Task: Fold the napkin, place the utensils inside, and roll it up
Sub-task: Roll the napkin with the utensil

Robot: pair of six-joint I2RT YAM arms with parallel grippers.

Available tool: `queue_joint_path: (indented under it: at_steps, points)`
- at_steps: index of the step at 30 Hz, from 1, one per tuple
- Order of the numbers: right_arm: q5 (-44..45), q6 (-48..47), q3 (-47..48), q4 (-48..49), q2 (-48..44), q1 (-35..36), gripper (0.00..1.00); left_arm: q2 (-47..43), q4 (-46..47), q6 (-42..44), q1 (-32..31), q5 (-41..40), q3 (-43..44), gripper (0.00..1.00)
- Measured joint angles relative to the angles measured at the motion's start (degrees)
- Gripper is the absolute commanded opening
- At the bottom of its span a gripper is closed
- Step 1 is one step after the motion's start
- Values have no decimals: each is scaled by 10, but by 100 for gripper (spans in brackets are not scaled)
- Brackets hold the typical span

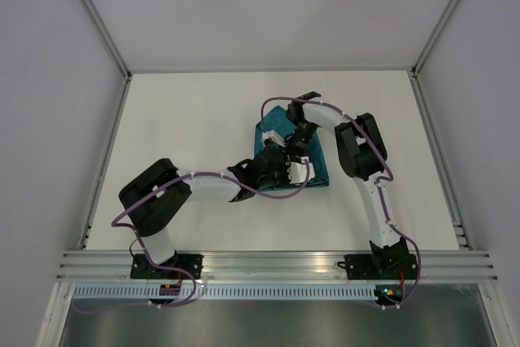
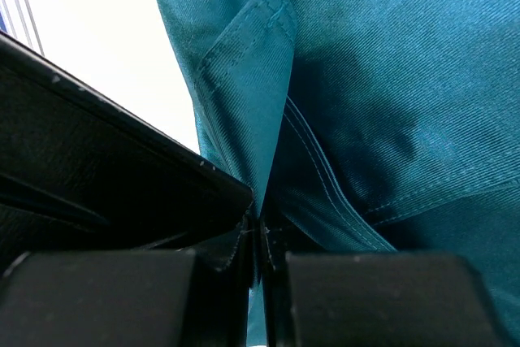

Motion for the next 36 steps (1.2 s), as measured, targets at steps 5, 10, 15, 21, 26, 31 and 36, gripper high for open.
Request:
queue_joint_path:
  at_steps: [5,10,15,21,26,31,36]
  points:
    - [0,2,0,-6,1,-2,14,0,0,0,0,11,0,46]
    - [-1,6,0,-7,1,-3,15,-2,-5,0,0,22,0,46]
    - [-3,11,2,-12,1,-3,32,-8,-18,-3,0,38,0,47]
    - [-15,16,3,-26,1,-5,42,-30,-31,-9,0,42,-2,47]
    - [-15,19,3,-26,-3,-8,45,-45,-37,-11,0,43,-2,47]
    - [-11,26,7,-11,-10,-12,49,-51,-37,-11,0,44,-3,47]
    - [-14,29,28,10,-10,-24,53,-52,-43,-11,-10,45,-3,47]
